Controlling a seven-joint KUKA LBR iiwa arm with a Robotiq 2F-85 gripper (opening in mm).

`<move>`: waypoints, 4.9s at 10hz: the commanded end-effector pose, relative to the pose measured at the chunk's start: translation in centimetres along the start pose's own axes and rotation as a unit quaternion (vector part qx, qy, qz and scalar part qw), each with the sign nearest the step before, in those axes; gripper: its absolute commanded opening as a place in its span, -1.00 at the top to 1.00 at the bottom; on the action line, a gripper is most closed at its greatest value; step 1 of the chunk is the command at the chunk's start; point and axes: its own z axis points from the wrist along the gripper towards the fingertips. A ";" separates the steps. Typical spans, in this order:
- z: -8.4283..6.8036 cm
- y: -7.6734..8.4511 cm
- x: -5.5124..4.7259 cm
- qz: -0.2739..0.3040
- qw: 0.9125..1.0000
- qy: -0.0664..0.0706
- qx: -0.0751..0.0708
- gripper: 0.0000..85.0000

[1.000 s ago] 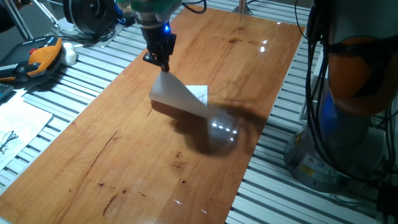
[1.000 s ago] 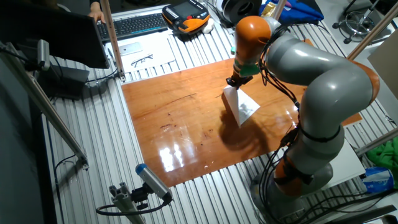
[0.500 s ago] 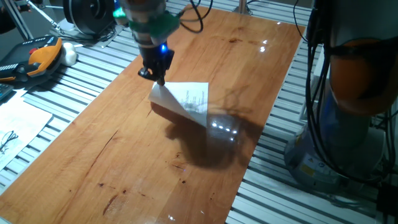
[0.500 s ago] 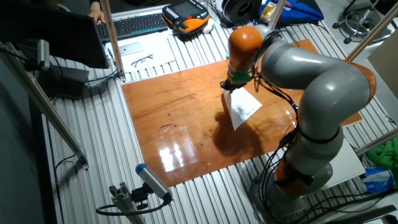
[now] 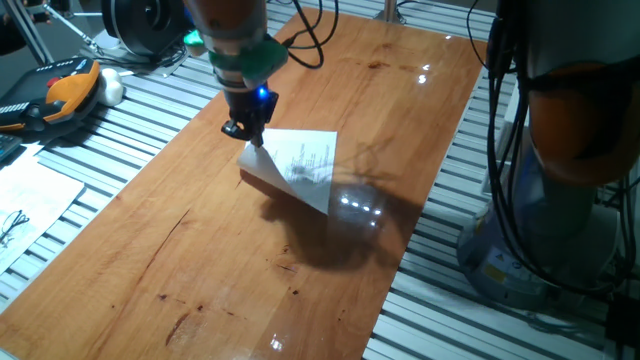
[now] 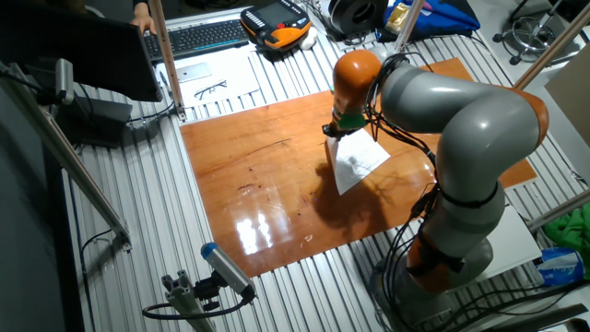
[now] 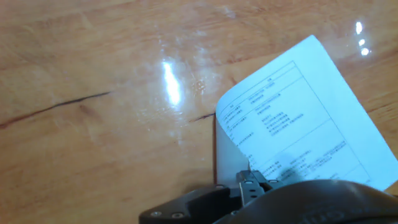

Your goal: Flip over and spread out the paper that is laid flat on the table

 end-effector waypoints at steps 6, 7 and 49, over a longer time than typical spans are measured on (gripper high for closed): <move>3.2 2.2 1.6 0.054 0.998 -0.012 -0.035 1.00; 3.2 2.4 1.8 0.061 0.997 -0.008 -0.038 1.00; -3.8 -0.8 2.1 0.023 0.999 0.040 -0.017 1.00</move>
